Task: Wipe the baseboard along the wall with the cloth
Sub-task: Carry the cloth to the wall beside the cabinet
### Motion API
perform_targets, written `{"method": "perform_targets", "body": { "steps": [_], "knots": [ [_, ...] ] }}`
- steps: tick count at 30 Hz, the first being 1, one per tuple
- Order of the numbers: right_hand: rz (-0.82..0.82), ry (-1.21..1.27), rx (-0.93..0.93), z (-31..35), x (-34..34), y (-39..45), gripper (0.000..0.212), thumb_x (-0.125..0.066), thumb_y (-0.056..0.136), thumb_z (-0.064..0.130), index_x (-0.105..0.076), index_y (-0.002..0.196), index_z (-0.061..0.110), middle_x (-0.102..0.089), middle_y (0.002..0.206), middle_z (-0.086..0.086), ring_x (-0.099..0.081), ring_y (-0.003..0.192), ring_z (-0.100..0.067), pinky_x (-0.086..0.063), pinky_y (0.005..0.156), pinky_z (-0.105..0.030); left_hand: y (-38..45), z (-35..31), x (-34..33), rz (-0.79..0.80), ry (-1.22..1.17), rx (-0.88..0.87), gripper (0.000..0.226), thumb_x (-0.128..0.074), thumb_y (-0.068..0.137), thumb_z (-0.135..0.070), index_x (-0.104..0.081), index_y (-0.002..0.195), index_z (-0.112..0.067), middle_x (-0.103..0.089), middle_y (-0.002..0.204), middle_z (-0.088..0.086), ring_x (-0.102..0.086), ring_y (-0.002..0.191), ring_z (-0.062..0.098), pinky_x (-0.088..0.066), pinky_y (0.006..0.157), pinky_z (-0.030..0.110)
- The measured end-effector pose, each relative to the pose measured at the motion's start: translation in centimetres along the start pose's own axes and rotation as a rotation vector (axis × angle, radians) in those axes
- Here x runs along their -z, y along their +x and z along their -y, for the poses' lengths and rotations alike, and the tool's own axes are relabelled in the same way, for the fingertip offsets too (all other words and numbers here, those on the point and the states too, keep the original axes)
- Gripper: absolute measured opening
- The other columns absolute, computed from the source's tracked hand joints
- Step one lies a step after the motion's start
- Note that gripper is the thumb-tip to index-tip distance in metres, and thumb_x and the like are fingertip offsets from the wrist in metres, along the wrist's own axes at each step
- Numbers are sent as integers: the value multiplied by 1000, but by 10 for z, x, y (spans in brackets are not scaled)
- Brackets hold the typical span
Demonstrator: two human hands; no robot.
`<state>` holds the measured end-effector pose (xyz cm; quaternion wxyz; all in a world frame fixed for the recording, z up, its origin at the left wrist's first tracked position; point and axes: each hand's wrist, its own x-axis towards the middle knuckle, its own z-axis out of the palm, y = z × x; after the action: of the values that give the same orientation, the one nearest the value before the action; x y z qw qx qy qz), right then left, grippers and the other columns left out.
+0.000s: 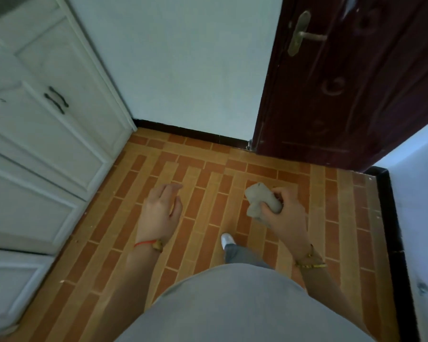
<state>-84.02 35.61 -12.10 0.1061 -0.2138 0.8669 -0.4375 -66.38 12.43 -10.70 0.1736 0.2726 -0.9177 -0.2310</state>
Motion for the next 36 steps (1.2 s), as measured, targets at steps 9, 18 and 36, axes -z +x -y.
{"method": "perform_targets", "body": {
  "steps": [9,18,36],
  "knots": [
    [196,32,183,64,-43,190,20,-69,79,22,-55,93,26,-58,89,8,-57,81,-6,-48,64,-20,128,29,8,-161,41,190,26,-58,97,-9,-64,122,-14,-65,118,7,-59,110,29,-50,93,45],
    [360,9,224,104,-140,309,24,-72,77,28,-55,94,28,-58,91,7,-59,82,-9,-50,66,-22,206,112,20,-226,33,385,27,-59,96,-8,-64,121,-15,-65,117,6,-60,109,30,-50,92,51],
    [261,6,294,282,-376,499,19,-69,82,21,-54,94,19,-54,82,2,-52,71,-10,-40,58,-8,445,351,131,-220,28,322,32,-45,98,-24,-66,120,-14,-66,115,4,-54,107,19,-41,92,35]
  ]
}}
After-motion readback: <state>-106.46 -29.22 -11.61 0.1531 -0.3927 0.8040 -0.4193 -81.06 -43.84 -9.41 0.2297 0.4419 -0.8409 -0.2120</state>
